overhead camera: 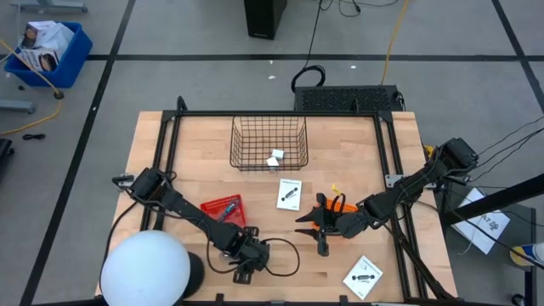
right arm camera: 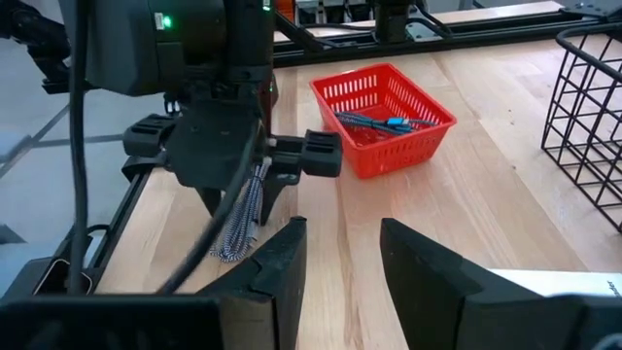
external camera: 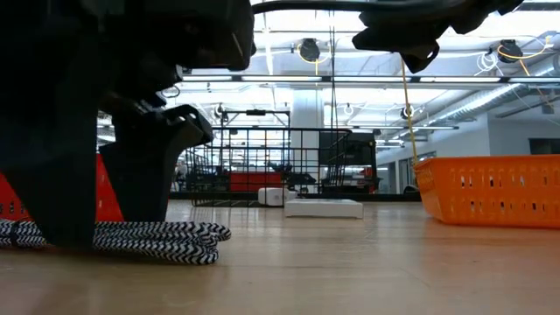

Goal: Pick and place items into bin
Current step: Put the gray charger cable into the red basket

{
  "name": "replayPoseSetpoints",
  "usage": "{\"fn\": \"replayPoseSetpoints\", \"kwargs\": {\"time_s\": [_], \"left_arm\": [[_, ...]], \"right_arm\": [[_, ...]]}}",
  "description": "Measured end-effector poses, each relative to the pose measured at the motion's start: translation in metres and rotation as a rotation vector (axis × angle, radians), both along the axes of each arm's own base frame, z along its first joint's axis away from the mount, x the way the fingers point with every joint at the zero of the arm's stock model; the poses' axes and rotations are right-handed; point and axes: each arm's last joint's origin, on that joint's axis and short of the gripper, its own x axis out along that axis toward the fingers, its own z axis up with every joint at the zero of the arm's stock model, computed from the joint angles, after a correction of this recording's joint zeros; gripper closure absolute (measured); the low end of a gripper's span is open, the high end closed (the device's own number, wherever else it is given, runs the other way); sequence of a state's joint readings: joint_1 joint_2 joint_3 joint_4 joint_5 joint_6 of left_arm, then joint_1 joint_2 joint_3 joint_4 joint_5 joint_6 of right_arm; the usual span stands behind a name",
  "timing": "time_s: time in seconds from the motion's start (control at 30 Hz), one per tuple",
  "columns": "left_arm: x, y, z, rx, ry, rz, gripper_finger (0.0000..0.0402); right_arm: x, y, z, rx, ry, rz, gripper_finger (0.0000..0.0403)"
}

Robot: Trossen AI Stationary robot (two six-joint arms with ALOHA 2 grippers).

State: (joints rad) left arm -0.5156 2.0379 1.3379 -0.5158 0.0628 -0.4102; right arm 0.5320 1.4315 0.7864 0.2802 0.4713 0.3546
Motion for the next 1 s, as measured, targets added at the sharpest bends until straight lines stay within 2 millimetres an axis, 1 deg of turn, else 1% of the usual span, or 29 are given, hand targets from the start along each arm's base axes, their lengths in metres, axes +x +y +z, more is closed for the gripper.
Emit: {"fn": "replayPoseSetpoints", "kwargs": {"time_s": [0.07,0.17,0.27,0.47,0.53,0.7,0.8,0.87,0.93,1.0], "left_arm": [[0.001,0.000,-0.004,0.003,0.011,0.005,0.0187],[0.000,0.001,-0.005,0.010,0.011,0.009,0.0217],[0.000,0.001,-0.004,0.022,0.001,0.020,0.0257],[0.003,0.002,-0.001,0.029,-0.002,0.028,0.0351],[0.004,0.001,0.001,0.024,-0.005,0.027,0.0375],[0.008,-0.001,0.011,0.031,0.014,0.024,0.0375],[0.010,-0.003,0.021,0.041,0.030,0.024,0.0356],[0.009,-0.002,0.024,0.064,0.049,0.029,0.0350],[0.009,-0.001,0.027,0.079,0.060,0.028,0.0355],[0.010,-0.001,0.031,0.103,0.049,0.019,0.0369]], "right_arm": [[0.000,0.000,0.000,0.001,-0.001,0.000,0.0277],[0.000,0.000,0.000,0.002,-0.005,-0.001,0.0277],[0.000,0.000,0.001,0.003,-0.006,-0.001,0.0277],[0.000,0.000,0.001,0.001,-0.006,-0.002,0.0277],[0.000,0.000,0.001,0.000,-0.006,-0.002,0.0277],[0.000,0.000,0.001,0.000,-0.006,-0.002,0.0277],[0.000,0.000,0.001,0.001,-0.006,-0.001,0.0277],[0.000,0.000,0.001,0.001,-0.006,-0.001,0.0277],[0.000,0.000,0.001,0.001,-0.006,0.000,0.0277],[0.000,0.000,0.001,0.001,-0.006,0.000,0.0277]]}}
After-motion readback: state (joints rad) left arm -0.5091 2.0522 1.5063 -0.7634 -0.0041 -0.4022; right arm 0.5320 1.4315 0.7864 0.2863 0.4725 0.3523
